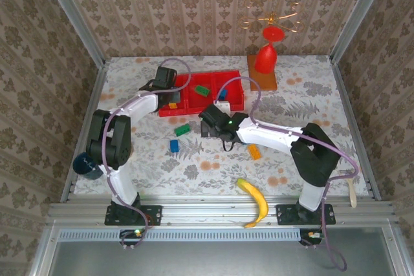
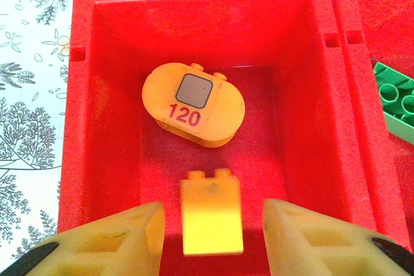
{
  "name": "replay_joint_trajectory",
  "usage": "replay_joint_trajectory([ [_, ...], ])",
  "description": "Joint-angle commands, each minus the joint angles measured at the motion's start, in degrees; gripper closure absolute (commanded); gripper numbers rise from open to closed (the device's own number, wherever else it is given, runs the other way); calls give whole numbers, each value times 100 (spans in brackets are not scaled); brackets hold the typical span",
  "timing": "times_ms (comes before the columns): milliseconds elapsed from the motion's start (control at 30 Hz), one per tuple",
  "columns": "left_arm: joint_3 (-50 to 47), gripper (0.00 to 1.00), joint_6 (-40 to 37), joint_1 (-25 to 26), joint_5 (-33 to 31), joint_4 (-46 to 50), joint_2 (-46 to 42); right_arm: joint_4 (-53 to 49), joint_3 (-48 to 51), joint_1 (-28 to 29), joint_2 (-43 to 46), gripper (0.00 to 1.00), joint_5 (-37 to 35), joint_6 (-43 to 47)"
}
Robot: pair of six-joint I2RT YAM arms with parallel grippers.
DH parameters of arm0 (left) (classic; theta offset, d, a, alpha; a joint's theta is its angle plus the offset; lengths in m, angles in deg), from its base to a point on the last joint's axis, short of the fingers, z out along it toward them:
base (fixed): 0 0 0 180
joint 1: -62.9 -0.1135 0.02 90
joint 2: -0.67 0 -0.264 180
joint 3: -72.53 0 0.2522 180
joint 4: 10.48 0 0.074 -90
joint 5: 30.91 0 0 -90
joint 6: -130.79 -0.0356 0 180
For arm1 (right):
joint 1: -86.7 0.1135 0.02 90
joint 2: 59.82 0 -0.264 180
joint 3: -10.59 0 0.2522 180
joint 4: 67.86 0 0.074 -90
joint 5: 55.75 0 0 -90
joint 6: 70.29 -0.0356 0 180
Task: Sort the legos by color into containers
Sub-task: Place the lego in the container, then pick up the lego from the center of the table.
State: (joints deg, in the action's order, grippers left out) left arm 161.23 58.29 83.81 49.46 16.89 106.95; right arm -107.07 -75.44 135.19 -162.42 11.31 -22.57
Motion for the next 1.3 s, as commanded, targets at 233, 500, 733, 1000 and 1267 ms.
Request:
replay_joint_trajectory([
  [233,-74,48,59,-34,42,143,-620,66,-595,226,-490,0,371,158],
  [500,-880,27,266,-34,-56,25,-1703,-279,-1485,456,-1219,0,544,409],
  [733,-1659,0,433,-134,-404,-1,-2661,-424,-2156,563,-1807,0,672,573],
  [1000,-2472,0,700,-434,-801,-42,-3574,-445,-2757,584,-2355,0,809,1124],
  [1267,-3199,0,844,-785,-857,-329,-4363,-659,-3161,567,-2720,0,746,1690],
])
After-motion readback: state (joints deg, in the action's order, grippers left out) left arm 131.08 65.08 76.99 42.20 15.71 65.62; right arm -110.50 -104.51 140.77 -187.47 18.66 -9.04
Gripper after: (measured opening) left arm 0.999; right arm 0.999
